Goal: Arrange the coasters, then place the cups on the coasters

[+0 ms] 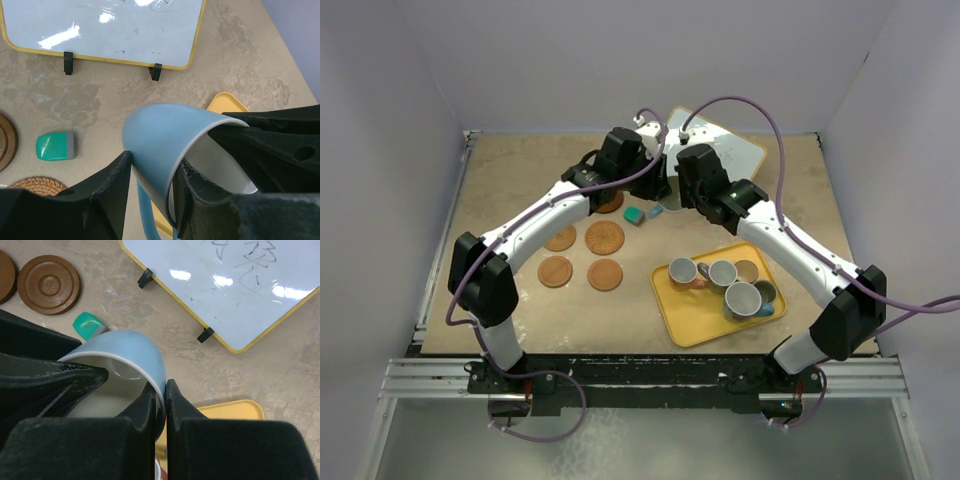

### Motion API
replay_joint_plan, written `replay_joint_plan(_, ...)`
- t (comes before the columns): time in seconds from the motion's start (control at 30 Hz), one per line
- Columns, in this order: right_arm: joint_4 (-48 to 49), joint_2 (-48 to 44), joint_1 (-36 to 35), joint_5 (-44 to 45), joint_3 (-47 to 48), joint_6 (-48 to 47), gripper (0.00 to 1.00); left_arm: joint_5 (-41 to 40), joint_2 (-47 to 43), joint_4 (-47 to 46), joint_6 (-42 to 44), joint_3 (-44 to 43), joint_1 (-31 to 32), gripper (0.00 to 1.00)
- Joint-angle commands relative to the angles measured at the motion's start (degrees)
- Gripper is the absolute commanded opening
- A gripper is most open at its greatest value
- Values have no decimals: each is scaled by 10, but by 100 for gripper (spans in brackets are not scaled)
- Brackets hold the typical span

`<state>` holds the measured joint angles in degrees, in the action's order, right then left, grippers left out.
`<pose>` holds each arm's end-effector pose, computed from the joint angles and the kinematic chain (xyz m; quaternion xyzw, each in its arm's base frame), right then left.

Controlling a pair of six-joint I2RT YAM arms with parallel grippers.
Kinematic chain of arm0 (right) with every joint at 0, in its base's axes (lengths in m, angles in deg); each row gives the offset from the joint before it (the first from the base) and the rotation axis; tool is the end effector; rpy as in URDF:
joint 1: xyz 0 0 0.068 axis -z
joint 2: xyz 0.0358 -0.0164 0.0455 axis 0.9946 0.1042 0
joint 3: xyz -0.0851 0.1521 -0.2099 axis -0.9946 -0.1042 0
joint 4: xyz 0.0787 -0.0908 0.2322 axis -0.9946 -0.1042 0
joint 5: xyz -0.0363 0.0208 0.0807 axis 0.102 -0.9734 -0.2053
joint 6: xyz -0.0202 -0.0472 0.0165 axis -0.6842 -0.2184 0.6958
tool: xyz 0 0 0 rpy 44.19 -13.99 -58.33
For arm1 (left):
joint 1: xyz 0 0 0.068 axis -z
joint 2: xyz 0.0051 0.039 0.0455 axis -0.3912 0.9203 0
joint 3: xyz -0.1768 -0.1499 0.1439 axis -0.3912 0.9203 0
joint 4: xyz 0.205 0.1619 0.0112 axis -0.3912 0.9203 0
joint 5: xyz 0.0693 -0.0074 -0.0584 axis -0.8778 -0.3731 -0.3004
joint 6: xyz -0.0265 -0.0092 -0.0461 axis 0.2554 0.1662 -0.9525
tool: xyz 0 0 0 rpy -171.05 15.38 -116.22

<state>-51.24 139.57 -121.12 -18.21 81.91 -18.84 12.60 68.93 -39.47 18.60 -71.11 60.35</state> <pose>0.2853 0.1959 0.3640 -0.0329 0.8531 0.0435 0.5190 0.3302 -0.2592 0.3366 0.1676 0.8514 -0.3010 0.3955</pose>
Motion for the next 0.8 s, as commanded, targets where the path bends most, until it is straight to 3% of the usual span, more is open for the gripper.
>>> replay_joint_plan(0.0, 59, -10, -7, 8, 50, 14, 0, -4, 5, -1, -2, -29, 2, 28)
replay_joint_plan(0.2, 66, -18, -7, -68, 40, 16, 0, -1, 3, 5, 23, -29, 2, 4)
replay_joint_plan(0.43, 85, -23, -6, -232, 25, 16, 1, -18, -30, -10, 50, -14, 2, 3)
replay_joint_plan(0.77, 74, 0, -6, -329, 47, 19, 20, -63, -67, -23, 76, 19, 1, 3)
